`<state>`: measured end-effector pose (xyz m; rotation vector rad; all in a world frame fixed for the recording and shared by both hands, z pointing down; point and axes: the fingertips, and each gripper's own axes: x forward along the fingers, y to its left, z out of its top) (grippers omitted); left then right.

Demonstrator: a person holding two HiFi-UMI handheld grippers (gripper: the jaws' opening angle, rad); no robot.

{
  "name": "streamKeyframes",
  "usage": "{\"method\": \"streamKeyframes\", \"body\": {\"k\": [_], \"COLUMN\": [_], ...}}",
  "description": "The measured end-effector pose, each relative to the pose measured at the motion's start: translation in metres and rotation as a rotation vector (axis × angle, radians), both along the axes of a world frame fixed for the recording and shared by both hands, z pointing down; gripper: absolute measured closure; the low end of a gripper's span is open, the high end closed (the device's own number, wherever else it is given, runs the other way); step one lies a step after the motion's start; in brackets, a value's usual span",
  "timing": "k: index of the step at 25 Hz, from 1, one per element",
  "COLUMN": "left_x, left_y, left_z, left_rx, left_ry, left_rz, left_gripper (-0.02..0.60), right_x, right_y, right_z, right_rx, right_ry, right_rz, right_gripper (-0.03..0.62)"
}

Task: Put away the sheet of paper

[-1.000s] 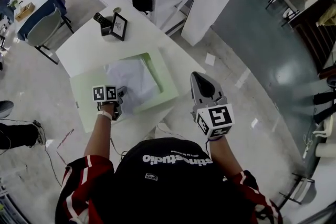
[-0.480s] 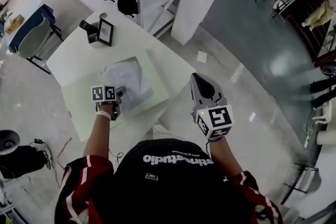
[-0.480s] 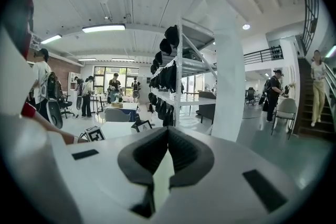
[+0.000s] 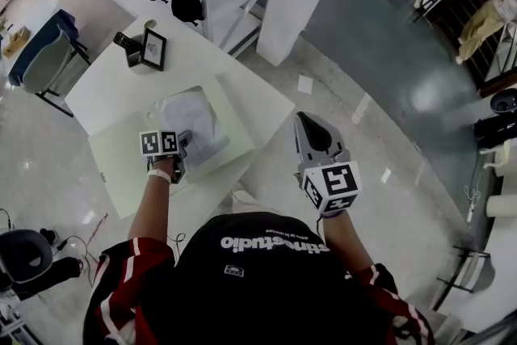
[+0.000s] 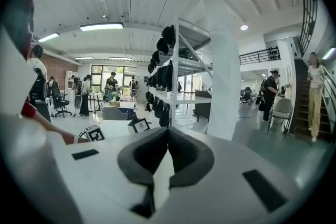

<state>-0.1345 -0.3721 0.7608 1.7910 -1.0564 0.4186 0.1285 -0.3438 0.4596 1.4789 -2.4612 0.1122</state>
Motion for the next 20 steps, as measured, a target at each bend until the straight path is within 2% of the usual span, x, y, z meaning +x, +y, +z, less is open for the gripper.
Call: {"method": "streamKeyframes", "body": {"k": [4,8,10,20], "left_x": [-0.002,-0.01,-0.017,-0.039], "left_y": [0.001,0.003,0.004,0.019], "left_z": [0.001,0.002,0.003,0.001], "left_rx": [0.022,0.017,0.016,-0.001], "left_ry": [-0.065,-0.135,-0.171,-0.193], "left_rz": [-0.003,-0.011,-0.02,-0.077], "left_gripper": [0.554,0.442,0.413,0.397], "right_x": [0.001,-0.001,-0.004,-0.01], "right_y": [0.002,0.002,0.003,0.009], "right_z": [-0.001,-0.001,-0.002,-0.009], "right_rx": [0.001,0.006,0.007,0.019], "right_ry": [0.0,0.001,0.0,-0.002], "right_rz": [-0.006,-0.018,-0.025,-0.05], "right_gripper": [0.595,0.595,0.595,0.595]}}
